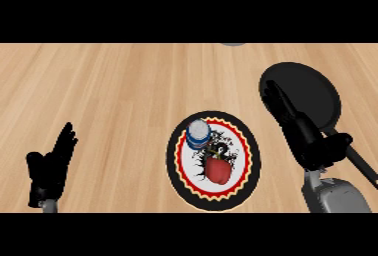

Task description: Pick the can from the plate and place it in the pan

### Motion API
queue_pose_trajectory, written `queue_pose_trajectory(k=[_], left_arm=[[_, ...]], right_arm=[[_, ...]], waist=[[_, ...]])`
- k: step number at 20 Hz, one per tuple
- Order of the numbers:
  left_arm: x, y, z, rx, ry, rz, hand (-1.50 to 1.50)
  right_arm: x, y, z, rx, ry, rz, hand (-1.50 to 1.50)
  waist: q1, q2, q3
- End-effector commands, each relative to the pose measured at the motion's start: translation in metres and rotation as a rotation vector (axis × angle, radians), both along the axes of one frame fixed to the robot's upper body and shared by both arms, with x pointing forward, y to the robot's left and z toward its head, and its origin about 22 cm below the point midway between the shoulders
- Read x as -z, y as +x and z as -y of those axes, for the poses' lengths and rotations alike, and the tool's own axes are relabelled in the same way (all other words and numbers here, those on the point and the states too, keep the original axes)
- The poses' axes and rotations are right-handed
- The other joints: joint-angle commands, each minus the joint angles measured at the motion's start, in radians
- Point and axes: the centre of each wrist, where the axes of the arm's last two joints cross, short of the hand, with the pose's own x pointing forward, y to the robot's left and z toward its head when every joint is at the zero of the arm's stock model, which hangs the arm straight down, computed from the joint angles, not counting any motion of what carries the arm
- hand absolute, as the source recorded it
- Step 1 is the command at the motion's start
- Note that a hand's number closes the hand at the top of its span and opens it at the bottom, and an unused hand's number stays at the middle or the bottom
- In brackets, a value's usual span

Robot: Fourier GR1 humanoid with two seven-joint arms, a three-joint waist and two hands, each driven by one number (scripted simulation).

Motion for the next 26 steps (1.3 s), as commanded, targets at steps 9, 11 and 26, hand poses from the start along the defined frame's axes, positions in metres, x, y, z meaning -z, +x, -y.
queue_pose_trajectory(k=[9,11,26], left_arm=[[-0.067,0.04,0.022,0.125,-0.148,0.198,0.0],[-0.069,0.037,0.034,0.096,-0.168,0.202,0.0],[-0.089,0.057,0.031,0.15,-0.183,0.214,0.0]], right_arm=[[-0.03,0.008,-0.008,0.456,-0.18,0.353,1.5],[-0.022,-0.026,-0.016,0.421,-0.262,0.384,1.5],[-0.087,-0.062,-0.04,0.265,-0.769,0.255,-1.5]], waist=[[-0.021,-0.003,-0.01],[-0.031,-0.008,-0.009],[0.01,0.009,-0.01]])
